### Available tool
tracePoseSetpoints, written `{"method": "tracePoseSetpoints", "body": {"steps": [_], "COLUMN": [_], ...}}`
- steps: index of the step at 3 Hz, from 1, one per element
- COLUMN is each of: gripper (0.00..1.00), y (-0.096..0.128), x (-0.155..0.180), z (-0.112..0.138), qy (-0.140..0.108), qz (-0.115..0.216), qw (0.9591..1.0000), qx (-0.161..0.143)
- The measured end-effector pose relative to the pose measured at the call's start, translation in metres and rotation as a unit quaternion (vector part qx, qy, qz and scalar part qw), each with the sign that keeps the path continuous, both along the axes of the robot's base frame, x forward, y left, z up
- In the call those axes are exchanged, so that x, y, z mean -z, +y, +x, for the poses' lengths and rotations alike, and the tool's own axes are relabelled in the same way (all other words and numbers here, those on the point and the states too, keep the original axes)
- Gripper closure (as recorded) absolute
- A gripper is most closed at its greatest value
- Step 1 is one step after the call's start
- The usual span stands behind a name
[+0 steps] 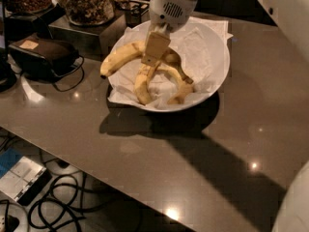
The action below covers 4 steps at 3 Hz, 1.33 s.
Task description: Pick banana from white bowl
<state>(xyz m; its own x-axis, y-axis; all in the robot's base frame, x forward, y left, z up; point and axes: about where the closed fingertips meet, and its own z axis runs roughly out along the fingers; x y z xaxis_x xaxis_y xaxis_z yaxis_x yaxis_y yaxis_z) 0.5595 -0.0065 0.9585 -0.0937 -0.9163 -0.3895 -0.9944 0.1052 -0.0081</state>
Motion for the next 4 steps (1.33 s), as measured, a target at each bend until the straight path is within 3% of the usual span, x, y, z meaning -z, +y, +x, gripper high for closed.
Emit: {"method": "tracePoseSetpoints", "body": {"steps": [1,3,4], "gripper": [1.0,1.0,1.0], "y": [0.045,0.132,0.14], "x": [-0.006,-0.012,-0.015], "z": [-0.03,-0.079,-0.075], "qy": [0.008,0.01,-0.001], "qz": [0.001,-0.035,-0.023], "qw": [0.9987,0.9879,0.9885], "qx": [-0.049,-0.151,-0.149]}}
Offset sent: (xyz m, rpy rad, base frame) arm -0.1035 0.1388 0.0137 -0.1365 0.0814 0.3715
